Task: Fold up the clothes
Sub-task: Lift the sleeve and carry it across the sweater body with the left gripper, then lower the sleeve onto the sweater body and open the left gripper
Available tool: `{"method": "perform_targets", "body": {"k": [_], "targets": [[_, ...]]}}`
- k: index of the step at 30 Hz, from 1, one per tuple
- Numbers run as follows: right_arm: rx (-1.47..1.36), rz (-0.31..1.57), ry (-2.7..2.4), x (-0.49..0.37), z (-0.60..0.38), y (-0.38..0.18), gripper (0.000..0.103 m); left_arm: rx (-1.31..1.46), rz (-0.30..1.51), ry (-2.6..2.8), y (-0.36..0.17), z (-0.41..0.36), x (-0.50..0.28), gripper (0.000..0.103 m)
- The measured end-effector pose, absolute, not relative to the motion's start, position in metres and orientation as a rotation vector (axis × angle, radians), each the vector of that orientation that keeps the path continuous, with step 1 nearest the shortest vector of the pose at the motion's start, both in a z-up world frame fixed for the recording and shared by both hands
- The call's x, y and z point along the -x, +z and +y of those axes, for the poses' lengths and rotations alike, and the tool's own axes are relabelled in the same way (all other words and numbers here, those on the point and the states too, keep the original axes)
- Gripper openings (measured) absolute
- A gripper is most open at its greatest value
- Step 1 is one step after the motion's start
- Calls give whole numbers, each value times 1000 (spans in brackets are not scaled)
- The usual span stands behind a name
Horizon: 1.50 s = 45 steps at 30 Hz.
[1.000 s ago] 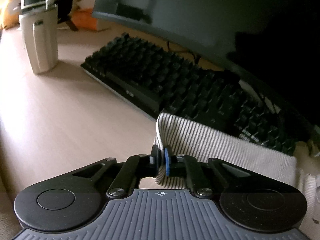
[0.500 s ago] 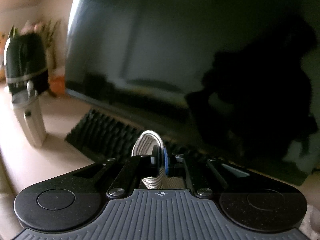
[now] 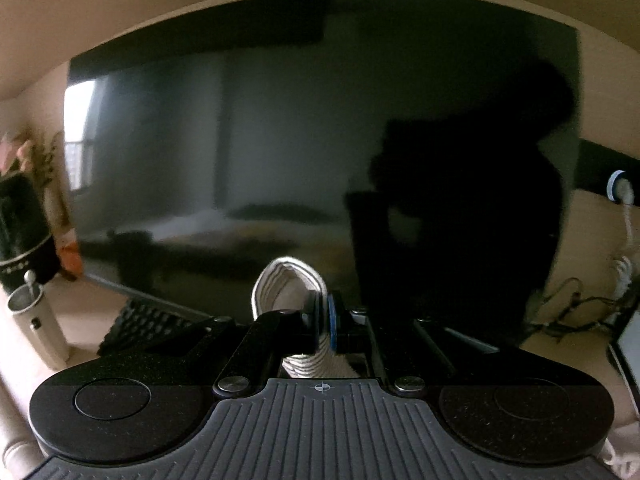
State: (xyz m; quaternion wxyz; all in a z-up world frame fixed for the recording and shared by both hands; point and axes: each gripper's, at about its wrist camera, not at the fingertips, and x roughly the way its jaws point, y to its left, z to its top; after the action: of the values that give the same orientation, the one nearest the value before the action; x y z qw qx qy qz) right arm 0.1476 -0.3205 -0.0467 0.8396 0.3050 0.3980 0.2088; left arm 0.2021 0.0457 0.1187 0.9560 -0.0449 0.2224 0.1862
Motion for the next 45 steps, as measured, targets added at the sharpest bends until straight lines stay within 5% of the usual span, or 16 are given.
{"method": "perform_targets", "body": {"k": [30,35,40,45], "targets": [[-765,845,429,-170,-406,-70,103,-121,494,106,113,-142,-253,6],[-747,853,443,-174,-399,-71,103,-349,676,17,36,-173,-257,52],[-731,856,422,-173,-398,-71,103,-326,917,-17,-44,-189,-263,54],[-737,867,370,-168,-403,-74,103,-390,976,-20,-83,-203,-277,53]]}}
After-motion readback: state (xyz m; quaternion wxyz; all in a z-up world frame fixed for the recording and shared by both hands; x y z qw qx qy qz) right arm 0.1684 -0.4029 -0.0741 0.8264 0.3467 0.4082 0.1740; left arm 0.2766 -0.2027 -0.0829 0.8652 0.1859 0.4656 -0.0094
